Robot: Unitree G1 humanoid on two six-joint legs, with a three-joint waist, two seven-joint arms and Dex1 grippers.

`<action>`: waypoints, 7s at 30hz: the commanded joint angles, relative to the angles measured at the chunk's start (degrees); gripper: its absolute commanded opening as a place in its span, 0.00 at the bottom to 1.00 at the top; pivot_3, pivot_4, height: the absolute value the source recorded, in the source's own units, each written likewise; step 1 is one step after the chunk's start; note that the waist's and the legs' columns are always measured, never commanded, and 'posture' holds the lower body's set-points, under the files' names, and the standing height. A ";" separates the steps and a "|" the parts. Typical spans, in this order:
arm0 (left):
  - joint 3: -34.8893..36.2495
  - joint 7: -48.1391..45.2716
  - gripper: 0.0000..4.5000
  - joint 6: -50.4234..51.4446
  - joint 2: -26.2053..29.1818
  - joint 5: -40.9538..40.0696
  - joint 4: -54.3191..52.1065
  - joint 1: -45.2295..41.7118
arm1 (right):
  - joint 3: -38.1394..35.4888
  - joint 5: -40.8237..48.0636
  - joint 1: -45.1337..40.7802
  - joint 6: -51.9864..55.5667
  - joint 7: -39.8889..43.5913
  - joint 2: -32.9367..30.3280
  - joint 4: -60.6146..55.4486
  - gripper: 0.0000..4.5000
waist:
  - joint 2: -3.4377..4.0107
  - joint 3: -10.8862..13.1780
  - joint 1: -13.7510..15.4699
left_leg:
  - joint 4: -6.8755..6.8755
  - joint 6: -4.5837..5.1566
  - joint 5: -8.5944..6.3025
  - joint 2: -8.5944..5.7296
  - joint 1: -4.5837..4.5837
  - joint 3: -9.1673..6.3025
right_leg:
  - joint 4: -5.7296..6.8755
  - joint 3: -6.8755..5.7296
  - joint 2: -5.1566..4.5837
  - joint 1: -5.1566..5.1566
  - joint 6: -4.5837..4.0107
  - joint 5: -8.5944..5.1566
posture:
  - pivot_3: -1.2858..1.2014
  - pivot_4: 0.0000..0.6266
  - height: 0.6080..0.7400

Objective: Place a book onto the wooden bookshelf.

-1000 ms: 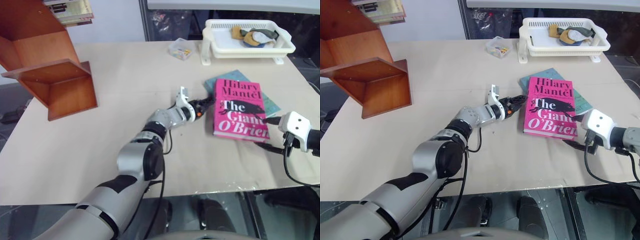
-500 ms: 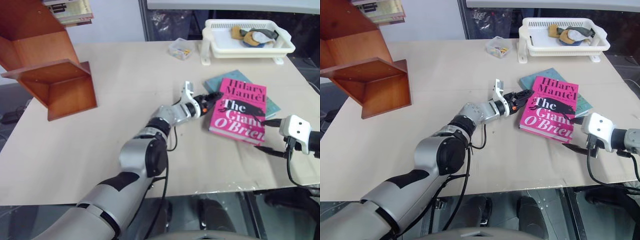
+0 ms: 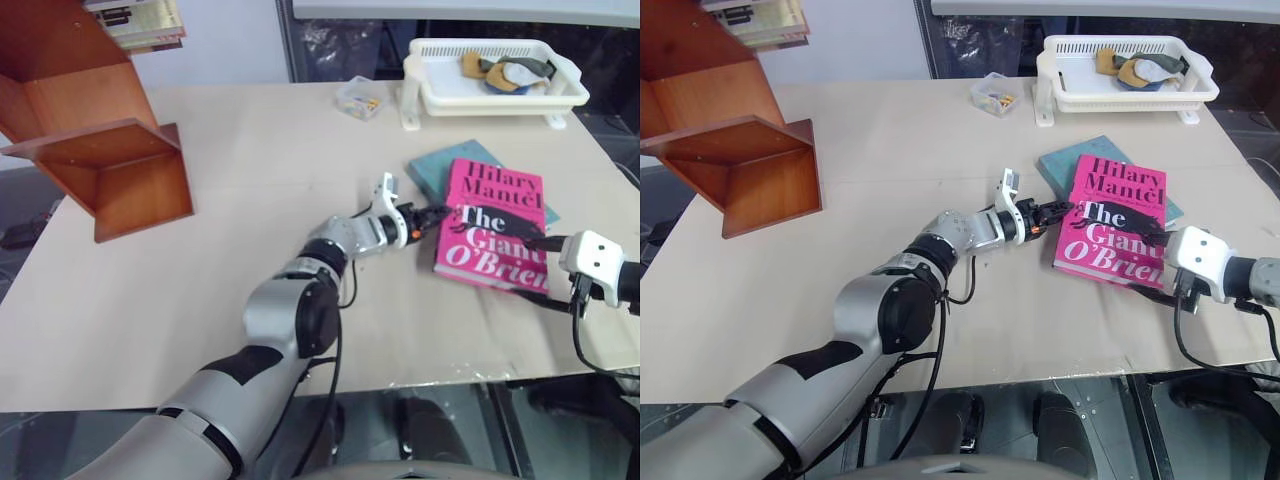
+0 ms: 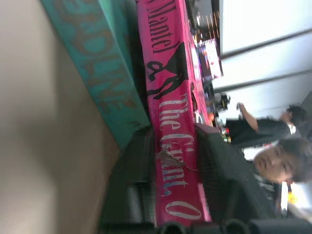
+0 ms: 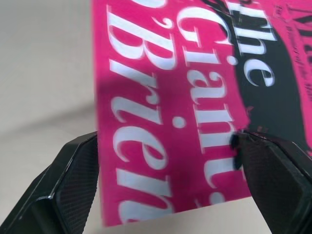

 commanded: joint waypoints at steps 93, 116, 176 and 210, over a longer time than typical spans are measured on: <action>-35.84 -5.74 0.13 -33.04 35.52 39.88 -67.81 16.79 | -11.00 36.92 -9.48 25.19 6.00 10.02 -3.29 1.00 | 0.05 0.00 0.15 | -0.04 0.06 -0.04 0.08 -0.05 0.03 | 0.02 0.13 -0.06 -0.07 -0.03 0.01 | 0.52 0.24 1.00; -26.77 -18.35 0.13 -41.29 74.87 47.42 -71.21 19.76 | -0.61 30.51 -21.42 24.61 14.24 16.58 6.87 1.00 | -0.04 0.19 -1.14 | -0.04 0.17 -0.09 0.08 -0.08 -0.03 | 0.03 -0.03 0.00 -0.08 -0.03 0.00 | 0.52 0.24 1.00; -19.72 -15.07 0.99 -48.63 83.26 39.95 -42.62 18.99 | -2.40 29.67 -24.32 21.63 14.21 18.60 6.26 1.00 | 0.00 0.28 -1.53 | 0.04 0.31 -0.17 0.13 -0.08 0.12 | 0.44 0.12 0.09 -0.32 -0.03 -0.01 | 0.52 0.24 1.00; 4.15 -10.62 0.99 -6.80 44.11 0.70 -107.28 89.06 | -7.84 21.36 -1.00 14.31 18.28 7.22 14.45 1.00 | 0.29 0.09 -0.84 | 0.03 0.23 -0.17 0.18 0.24 0.03 | 0.33 0.19 -0.47 0.08 -0.10 0.00 | 0.52 0.24 1.00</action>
